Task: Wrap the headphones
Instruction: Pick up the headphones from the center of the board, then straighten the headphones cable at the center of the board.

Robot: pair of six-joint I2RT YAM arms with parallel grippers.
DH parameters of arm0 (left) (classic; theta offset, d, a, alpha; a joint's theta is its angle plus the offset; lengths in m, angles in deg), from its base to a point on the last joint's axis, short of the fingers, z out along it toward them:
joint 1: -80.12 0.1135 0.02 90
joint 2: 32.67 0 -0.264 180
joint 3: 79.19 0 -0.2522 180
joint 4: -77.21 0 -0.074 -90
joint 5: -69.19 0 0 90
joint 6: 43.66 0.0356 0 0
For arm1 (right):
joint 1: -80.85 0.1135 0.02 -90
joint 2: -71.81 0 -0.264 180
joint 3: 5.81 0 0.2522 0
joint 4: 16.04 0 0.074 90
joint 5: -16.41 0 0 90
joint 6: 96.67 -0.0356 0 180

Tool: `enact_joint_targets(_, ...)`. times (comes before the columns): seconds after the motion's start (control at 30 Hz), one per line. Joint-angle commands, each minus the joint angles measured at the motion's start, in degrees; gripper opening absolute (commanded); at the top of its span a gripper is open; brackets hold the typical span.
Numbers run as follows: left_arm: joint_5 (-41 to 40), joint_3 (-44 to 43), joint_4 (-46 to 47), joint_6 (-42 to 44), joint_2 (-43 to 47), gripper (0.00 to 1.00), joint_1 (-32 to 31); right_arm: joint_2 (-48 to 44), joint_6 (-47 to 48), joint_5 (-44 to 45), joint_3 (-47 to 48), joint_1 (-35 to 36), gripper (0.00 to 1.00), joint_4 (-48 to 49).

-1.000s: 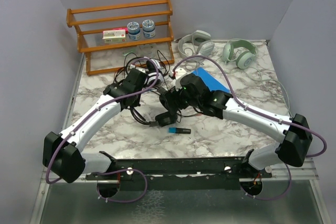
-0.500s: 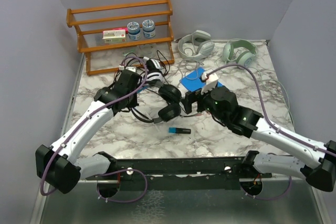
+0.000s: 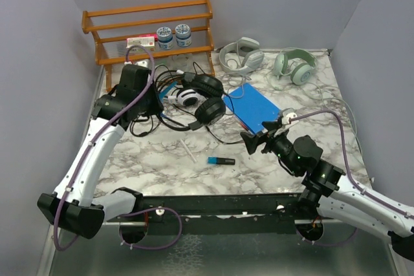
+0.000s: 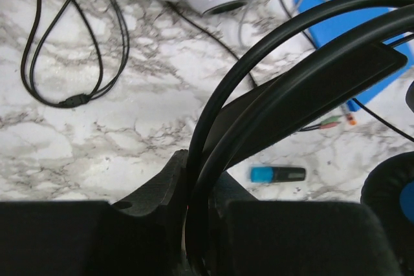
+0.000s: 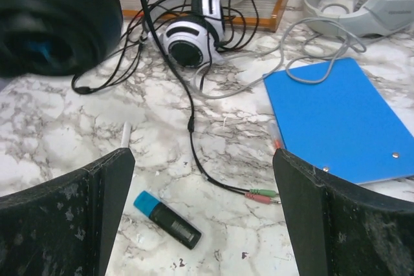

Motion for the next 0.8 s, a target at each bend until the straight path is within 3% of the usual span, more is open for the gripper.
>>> enact_joint_targets(0.0, 11.9, -9.6, -2.0, -1.5, 0.6, 0.00, 1.8, -1.8, 3.3, -6.7, -3.5, 0.1, 1.00, 7.4)
enact_joint_targets(0.23, 10.2, -27.8, -7.4, -3.4, -2.2, 0.00, 0.5, 5.0, 8.8, -12.2, -2.6, 0.1, 1.00, 15.3)
enact_joint_targets(0.53, 12.8, -46.5, -6.6, -10.1, -5.7, 0.00, 0.5, 21.7, 15.3, -18.7, -1.0, 0.1, 0.97, 37.7)
enact_joint_targets(0.77, 13.2, -56.0, -6.3, -15.0, -6.4, 0.00, 0.5, 34.5, 20.0, -15.2, 3.2, -0.5, 0.98, 50.9)
